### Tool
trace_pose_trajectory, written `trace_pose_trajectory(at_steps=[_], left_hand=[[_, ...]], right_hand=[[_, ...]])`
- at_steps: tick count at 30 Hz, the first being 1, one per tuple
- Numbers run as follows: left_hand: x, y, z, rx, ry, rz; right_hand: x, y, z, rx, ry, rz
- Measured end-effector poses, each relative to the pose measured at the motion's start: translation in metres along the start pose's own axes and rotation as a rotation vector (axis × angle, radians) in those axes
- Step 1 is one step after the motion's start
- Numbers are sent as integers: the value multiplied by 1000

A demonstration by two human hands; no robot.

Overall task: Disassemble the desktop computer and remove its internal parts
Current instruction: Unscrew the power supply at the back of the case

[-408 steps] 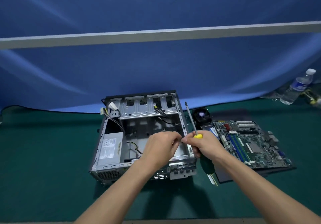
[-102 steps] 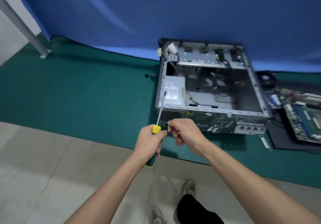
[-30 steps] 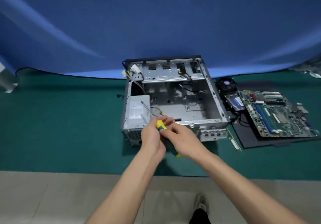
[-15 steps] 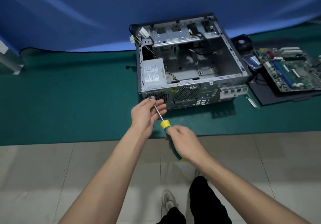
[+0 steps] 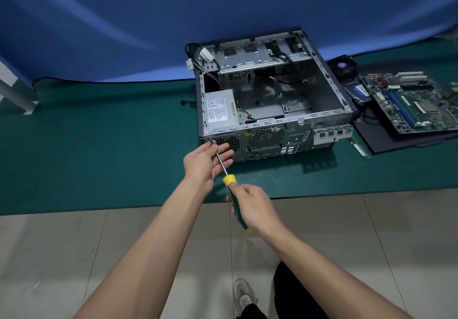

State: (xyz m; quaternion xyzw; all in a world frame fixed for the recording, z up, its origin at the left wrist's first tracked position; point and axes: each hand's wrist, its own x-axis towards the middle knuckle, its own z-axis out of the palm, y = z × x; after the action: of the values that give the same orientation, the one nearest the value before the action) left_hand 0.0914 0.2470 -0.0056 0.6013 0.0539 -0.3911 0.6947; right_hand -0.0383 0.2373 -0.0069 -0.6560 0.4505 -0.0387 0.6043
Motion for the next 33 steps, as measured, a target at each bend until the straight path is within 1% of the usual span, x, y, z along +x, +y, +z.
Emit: trace_pose_trajectory(at_steps=[13, 17, 22, 24, 26, 30, 33], left_hand=[[4, 8, 3, 85, 26, -21], [6, 10, 3, 121, 43, -27], [8, 14, 4, 168, 54, -22], [8, 15, 3, 180, 52, -22], [8, 15, 2, 190, 46, -21], [2, 16, -1, 317, 13, -28], [-3, 17, -2, 416, 7, -27]], right_hand=[[0, -10, 4, 242, -71, 147], [-1, -10, 6, 518, -168, 235], [-4, -11, 9, 1020, -353, 386], [-6, -14, 14, 1113, -369, 424], [-8, -18, 20, 1093, -321, 442], [-10, -30, 36, 876, -103, 420], [-9, -43, 49, 857, -15, 438]])
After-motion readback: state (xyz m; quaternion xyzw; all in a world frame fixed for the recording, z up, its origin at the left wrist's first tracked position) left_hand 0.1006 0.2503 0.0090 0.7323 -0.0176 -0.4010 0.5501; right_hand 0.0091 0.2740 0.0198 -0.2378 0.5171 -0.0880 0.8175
